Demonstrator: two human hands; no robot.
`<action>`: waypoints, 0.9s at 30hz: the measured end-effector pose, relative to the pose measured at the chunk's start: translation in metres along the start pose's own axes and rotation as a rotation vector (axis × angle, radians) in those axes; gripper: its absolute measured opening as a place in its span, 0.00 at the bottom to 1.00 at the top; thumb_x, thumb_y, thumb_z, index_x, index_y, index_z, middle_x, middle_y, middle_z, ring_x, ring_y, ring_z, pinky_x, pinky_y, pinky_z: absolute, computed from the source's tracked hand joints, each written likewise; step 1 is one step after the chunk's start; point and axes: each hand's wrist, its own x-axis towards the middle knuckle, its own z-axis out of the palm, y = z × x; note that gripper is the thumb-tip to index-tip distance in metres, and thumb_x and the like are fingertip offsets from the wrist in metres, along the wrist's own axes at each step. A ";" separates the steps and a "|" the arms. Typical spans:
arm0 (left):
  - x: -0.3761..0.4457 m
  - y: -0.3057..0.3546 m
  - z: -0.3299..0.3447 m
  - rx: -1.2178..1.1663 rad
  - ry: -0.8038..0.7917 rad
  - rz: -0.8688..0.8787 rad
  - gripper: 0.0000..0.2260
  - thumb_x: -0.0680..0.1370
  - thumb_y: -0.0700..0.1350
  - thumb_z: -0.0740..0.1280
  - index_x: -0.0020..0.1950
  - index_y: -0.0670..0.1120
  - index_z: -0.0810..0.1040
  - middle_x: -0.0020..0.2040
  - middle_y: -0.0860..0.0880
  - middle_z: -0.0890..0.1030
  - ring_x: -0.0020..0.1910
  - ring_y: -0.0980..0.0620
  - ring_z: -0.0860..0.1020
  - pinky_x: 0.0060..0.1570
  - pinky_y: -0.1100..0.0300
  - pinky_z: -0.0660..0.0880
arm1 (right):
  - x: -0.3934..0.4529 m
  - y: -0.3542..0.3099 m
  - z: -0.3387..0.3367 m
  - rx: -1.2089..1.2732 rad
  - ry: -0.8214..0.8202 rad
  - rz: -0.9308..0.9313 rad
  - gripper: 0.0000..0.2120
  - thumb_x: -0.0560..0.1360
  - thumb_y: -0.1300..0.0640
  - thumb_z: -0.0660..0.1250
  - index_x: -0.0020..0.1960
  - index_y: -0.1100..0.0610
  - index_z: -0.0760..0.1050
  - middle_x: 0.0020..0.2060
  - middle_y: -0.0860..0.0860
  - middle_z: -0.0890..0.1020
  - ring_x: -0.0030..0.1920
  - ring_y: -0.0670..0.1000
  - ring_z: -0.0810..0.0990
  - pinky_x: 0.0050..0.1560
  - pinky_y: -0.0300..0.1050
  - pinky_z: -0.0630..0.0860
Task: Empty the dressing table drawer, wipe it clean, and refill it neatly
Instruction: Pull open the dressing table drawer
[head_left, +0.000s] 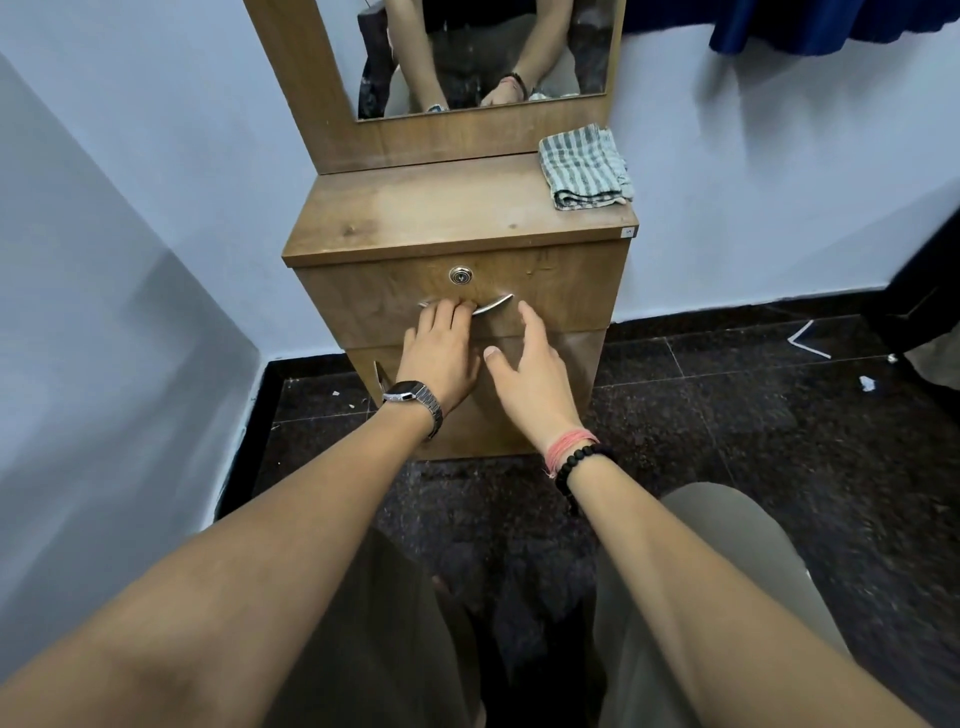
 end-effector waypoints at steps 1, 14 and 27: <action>-0.002 0.001 0.000 -0.005 0.002 -0.001 0.25 0.75 0.47 0.64 0.71 0.44 0.64 0.67 0.45 0.68 0.67 0.43 0.65 0.57 0.45 0.70 | -0.001 -0.001 -0.001 -0.010 -0.002 -0.011 0.31 0.78 0.49 0.61 0.77 0.46 0.52 0.68 0.57 0.71 0.66 0.57 0.71 0.58 0.45 0.67; -0.066 0.009 -0.015 0.126 -0.012 0.113 0.26 0.74 0.47 0.63 0.71 0.43 0.64 0.65 0.45 0.69 0.65 0.42 0.66 0.55 0.50 0.69 | -0.038 -0.021 -0.009 -0.353 0.102 -0.404 0.29 0.79 0.54 0.59 0.78 0.48 0.53 0.78 0.45 0.54 0.77 0.45 0.51 0.73 0.52 0.55; -0.125 0.011 -0.047 0.241 -0.109 0.259 0.28 0.76 0.51 0.60 0.73 0.41 0.61 0.64 0.45 0.70 0.62 0.44 0.68 0.61 0.52 0.63 | -0.065 -0.031 -0.009 -0.733 0.134 -0.522 0.26 0.79 0.51 0.56 0.76 0.52 0.59 0.76 0.48 0.60 0.76 0.48 0.56 0.71 0.54 0.49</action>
